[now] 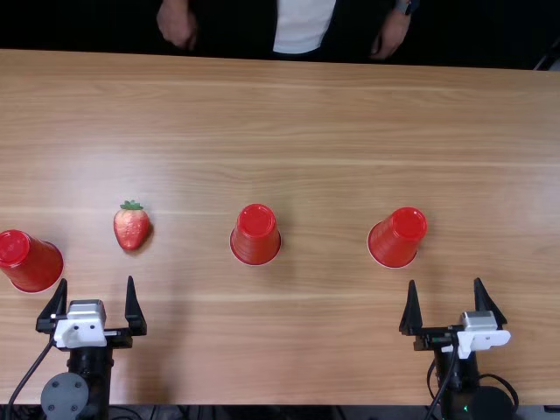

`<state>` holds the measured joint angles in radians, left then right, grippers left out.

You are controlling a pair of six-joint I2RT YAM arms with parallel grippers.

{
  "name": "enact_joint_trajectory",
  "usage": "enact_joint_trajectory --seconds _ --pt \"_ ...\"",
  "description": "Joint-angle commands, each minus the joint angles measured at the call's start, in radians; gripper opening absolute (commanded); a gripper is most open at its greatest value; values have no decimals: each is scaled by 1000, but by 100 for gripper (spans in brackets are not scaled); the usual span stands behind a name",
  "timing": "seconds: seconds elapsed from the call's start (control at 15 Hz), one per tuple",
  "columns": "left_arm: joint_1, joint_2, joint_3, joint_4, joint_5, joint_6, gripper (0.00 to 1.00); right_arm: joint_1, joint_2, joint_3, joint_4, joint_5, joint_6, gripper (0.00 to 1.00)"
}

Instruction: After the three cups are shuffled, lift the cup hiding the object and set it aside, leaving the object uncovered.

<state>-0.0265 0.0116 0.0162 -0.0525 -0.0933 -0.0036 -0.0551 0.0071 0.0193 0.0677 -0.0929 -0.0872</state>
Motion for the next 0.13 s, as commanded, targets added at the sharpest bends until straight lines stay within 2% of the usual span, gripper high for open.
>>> enact_joint_trajectory --seconds 0.0,0.07 --pt "-6 -12 -16 -3 7 9 100 -9 -7 -2 3 3 6 100" --pt "-6 -12 -16 -3 5 9 100 -9 -7 -2 3 3 6 100"
